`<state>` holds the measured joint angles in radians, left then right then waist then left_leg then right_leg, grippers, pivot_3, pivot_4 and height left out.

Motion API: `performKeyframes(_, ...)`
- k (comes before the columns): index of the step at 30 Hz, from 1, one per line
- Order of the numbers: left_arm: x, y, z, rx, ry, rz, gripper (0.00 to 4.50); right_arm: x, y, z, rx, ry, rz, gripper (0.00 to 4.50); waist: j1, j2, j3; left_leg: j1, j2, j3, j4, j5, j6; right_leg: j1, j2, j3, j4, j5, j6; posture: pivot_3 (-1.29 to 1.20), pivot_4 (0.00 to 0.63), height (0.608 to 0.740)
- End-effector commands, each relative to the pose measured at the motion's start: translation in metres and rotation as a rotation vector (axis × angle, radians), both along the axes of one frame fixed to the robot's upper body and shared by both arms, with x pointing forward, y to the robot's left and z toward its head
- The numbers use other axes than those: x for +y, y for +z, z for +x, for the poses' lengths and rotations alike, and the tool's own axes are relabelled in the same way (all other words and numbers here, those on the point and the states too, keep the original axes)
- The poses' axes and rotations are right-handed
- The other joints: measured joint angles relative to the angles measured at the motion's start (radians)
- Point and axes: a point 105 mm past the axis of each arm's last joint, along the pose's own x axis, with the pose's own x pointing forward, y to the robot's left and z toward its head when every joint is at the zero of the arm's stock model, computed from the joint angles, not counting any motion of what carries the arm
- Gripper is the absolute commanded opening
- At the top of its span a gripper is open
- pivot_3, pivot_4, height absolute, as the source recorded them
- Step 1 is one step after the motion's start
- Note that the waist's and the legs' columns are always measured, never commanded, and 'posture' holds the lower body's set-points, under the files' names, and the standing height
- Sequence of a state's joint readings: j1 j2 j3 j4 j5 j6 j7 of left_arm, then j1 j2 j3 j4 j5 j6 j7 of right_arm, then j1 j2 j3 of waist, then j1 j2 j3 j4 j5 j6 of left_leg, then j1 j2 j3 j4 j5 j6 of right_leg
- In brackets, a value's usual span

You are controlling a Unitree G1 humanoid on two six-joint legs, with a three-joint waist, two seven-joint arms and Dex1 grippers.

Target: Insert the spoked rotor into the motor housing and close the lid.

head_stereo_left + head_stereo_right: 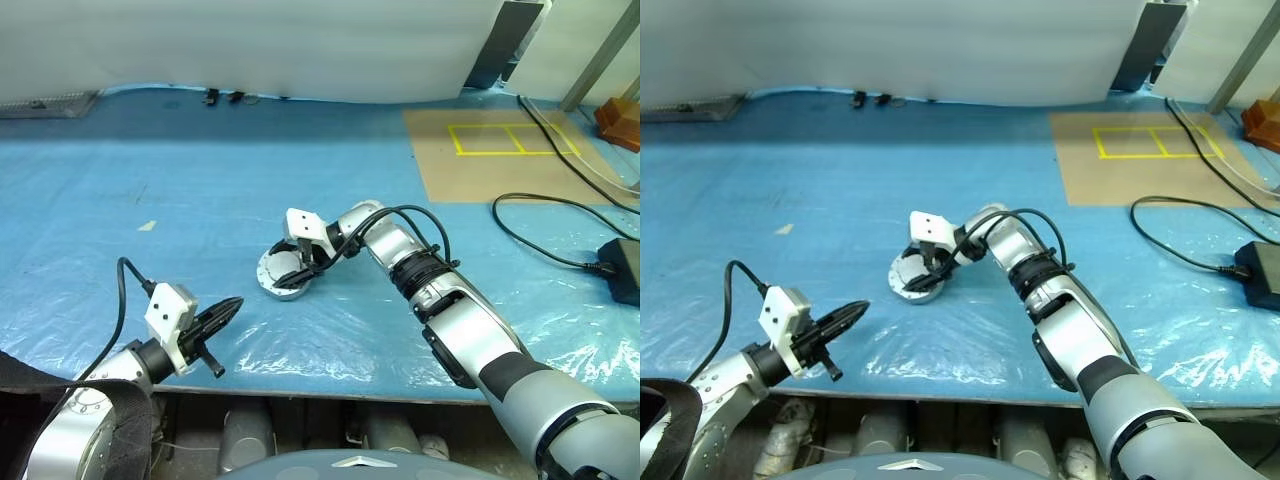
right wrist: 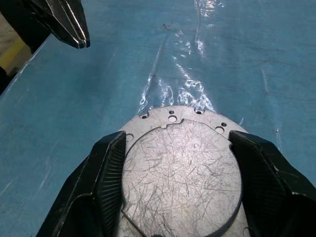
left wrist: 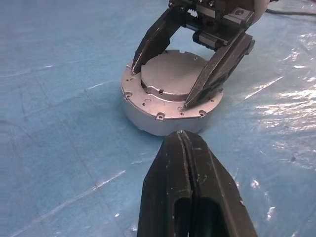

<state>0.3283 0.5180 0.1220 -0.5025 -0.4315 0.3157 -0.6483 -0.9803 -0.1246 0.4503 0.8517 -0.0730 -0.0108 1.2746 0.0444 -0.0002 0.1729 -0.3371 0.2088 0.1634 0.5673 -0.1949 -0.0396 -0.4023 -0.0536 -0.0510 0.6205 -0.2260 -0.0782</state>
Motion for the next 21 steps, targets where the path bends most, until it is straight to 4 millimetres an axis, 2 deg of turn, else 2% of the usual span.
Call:
performKeyframes(1,0.004,0.005,0.016,-0.063,0.029,0.081,0.0,-0.012,-0.023,0.004,-0.006,-0.058,-0.102,2.97,-0.001,0.0,0.0,0.001,0.0,0.0,-0.001,0.0,0.0,0.001,0.0,0.0,0.0,0.0,0.0,0.0,0.15,0.74)
performKeyframes(6,-0.014,0.013,0.037,-0.106,-0.037,0.079,0.0,-0.01,-0.024,0.005,-0.004,-0.082,-0.09,2.97,-0.001,0.0,0.0,0.002,-0.001,-0.008,-0.001,0.0,0.0,0.001,0.0,0.0,0.0,0.0,0.0,0.0,0.15,0.74)
performKeyframes(13,-0.038,0.021,0.05,-0.115,-0.144,0.056,0.0,-0.013,-0.024,0.003,0.01,-0.081,-0.094,2.97,-0.003,0.001,-0.001,0.0,-0.002,-0.01,-0.001,0.0,0.0,0.001,0.0,0.0,0.002,0.001,-0.001,0.0,0.15,0.74)
performKeyframes(15,-0.04,0.02,0.052,-0.107,-0.151,0.053,0.0,-0.014,-0.024,0.003,0.011,-0.084,-0.095,2.97,-0.004,0.001,-0.001,-0.002,-0.002,-0.01,-0.001,0.0,0.0,0.0,0.0,0.0,0.002,0.002,-0.004,0.0,0.15,0.74)
performKeyframes(18,-0.036,0.006,0.055,-0.048,-0.151,0.116,0.0,-0.013,-0.023,0.002,0.012,-0.085,-0.088,2.97,-0.004,0.001,-0.001,-0.004,-0.002,-0.01,-0.001,0.0,0.0,0.0,0.0,0.0,0.001,0.003,-0.006,0.0,0.15,0.74)
performKeyframes(21,-0.033,0.001,0.06,-0.036,-0.13,0.153,0.0,-0.009,-0.017,0.003,0.009,-0.087,-0.068,2.97,-0.003,0.001,-0.001,-0.004,-0.002,-0.01,-0.001,0.0,0.0,-0.001,0.0,0.0,0.001,0.0,0.0,0.0,0.15,0.74)
